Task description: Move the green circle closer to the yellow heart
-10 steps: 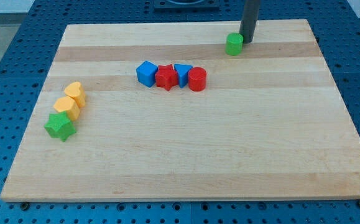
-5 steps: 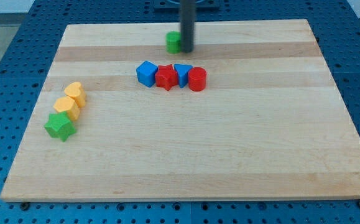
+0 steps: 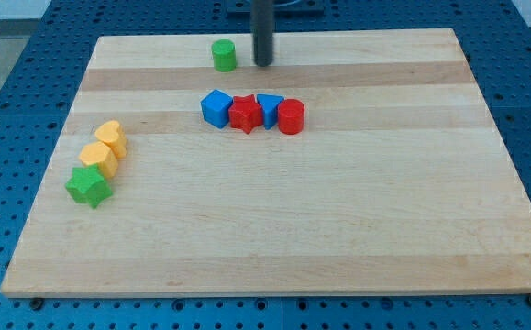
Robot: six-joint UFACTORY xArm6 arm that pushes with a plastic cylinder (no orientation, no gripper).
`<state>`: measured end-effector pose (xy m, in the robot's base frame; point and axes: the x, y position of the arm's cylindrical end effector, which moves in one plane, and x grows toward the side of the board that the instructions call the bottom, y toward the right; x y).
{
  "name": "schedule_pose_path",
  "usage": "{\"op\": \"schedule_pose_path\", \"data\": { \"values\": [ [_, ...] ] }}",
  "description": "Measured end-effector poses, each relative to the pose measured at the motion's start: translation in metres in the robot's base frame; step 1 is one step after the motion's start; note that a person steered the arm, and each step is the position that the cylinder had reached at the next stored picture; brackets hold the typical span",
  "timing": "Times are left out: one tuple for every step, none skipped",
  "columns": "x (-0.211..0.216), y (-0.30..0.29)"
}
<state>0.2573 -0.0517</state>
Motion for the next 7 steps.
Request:
{"op": "schedule_pose_path", "data": {
  "values": [
    [0.019,-0.082],
    [0.030,-0.101],
    [0.030,-0.041],
    [0.003,-0.017],
    [-0.042,-0.022],
    [-0.044,-0.073],
    [0.019,-0.127]
  ]
}}
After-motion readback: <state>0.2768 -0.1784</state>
